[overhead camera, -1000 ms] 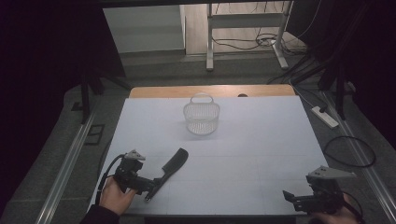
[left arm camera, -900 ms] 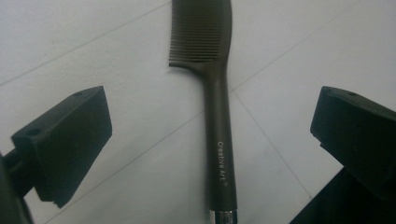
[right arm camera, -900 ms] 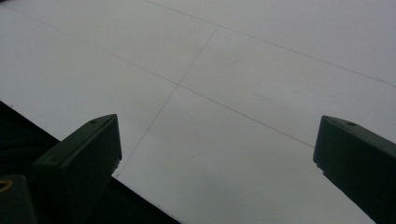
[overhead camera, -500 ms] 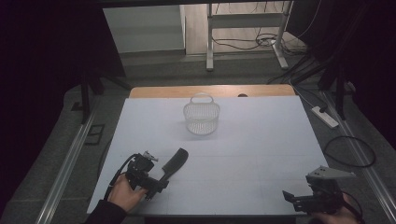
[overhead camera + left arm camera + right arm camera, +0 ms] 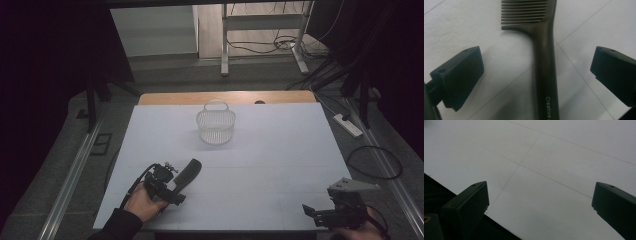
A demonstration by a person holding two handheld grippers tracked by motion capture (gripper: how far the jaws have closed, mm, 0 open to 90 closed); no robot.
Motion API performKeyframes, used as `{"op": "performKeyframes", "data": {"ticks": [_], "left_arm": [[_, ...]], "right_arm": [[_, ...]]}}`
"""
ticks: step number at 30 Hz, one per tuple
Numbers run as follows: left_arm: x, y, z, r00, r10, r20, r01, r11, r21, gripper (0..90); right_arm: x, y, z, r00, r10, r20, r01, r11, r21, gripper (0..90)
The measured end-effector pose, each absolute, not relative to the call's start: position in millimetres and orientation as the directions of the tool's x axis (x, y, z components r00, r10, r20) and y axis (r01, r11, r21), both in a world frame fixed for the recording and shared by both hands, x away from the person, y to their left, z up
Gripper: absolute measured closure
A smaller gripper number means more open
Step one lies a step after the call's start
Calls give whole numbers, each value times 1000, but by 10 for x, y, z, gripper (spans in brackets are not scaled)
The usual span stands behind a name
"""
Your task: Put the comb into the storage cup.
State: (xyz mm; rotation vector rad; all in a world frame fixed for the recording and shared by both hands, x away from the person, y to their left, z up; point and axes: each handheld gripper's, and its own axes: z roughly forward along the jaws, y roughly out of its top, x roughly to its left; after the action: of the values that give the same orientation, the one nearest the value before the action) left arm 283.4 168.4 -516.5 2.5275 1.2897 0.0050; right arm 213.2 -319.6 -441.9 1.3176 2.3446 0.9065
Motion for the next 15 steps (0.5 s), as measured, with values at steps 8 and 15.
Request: {"op": "performKeyframes", "data": {"ticks": [8, 15], "left_arm": [[2849, 1610, -5211, 616, 783, -84, 778, -588, 223, 0], [2832, 1585, -5194, 618, 784, -51, 775, -597, 208, 38]], "right_arm": [[2132, -3196, -4418, -535, 844, 42, 654, 382, 654, 13], [2130, -3194, -4419, -535, 844, 40, 652, 383, 654, 14]]}}
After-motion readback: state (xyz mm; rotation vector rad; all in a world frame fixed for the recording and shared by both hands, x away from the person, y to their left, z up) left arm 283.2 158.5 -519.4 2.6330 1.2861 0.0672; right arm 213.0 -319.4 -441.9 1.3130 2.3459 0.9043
